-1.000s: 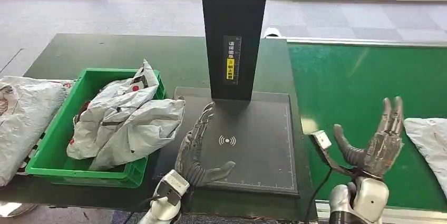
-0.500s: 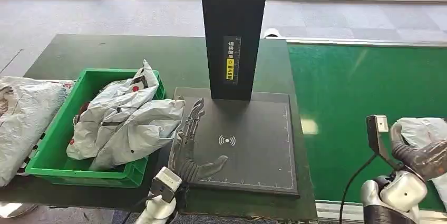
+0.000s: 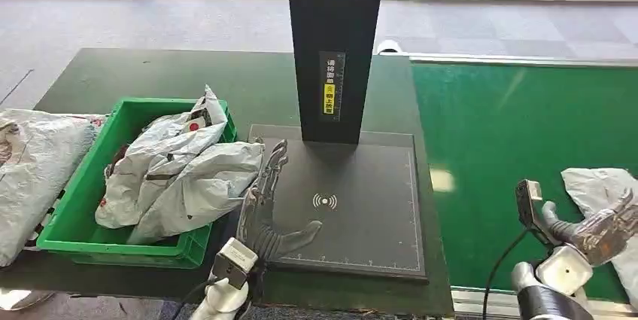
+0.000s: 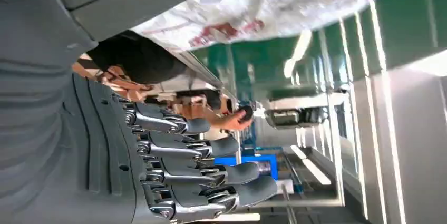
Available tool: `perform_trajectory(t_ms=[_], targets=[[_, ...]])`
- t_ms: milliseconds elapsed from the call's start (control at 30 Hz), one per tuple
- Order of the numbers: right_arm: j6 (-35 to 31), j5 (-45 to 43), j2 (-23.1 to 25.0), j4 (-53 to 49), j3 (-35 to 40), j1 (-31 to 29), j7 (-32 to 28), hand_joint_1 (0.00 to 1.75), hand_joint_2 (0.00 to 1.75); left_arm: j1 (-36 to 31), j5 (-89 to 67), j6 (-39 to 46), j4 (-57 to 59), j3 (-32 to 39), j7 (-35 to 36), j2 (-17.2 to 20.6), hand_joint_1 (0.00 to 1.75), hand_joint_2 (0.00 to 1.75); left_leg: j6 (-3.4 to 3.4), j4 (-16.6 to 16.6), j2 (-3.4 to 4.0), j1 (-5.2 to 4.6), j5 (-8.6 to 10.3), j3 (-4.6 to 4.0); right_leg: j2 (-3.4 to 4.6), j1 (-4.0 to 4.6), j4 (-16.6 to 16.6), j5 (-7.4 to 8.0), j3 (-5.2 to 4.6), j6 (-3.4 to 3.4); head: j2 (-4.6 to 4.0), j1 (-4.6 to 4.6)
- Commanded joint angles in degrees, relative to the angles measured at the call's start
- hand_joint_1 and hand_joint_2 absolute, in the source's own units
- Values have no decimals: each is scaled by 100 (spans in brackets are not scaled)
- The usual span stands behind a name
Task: Moved the parcel from conveyor to table for the left to box.
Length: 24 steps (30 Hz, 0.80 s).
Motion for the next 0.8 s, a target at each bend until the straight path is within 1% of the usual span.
perform_trajectory(t_ms=[33,300,567,600,633,667,700,800], targets=[[19,297,-197,1296,-410,-299,-73,0,175,-68,-32,-30,248,355,-175,-192,0,175,2,-4,2,0,-1,5,3,0,-6,1,6,-1,0,0],[28,301,-192,1298,-410,-316,-72,0,175,-67,-32,-29,247,356,-175,-190,0,175,3,-8,11,-1,-2,13,14,0,-11,3,10,-3,0,0],[28,301,-192,1298,-410,-316,-72,0,175,-67,-32,-29,247,356,-175,-190,0,175,2,-5,6,-2,-1,8,7,-1,-5,0,5,-2,0,0],[216,419,-207,1358,-441,-351,194,0,175,-34,-24,-2,224,328,-175,-173,0,175,3,-9,7,0,-2,13,10,1,-13,3,12,-3,0,0],[321,469,-214,1373,-460,-342,271,0,175,-20,-8,-12,216,295,-175,-155,0,175,2,-5,7,-2,-2,8,9,-1,-5,1,5,-2,0,0],[585,486,-250,1444,-504,-333,288,0,175,-25,7,-34,227,257,-175,-139,0,175,3,-10,11,-2,-2,15,13,-1,-11,2,11,-3,0,0],[694,485,-257,1430,-550,-315,275,0,175,-35,20,-40,244,235,-175,-128,0,175,2,-6,7,-2,-2,10,9,-2,-7,0,7,-2,0,0],[755,487,-339,1408,-667,-177,276,0,175,-114,51,-77,334,200,-175,-131,0,175,3,-10,2,-2,-1,14,4,-1,-10,0,13,-3,0,0]])
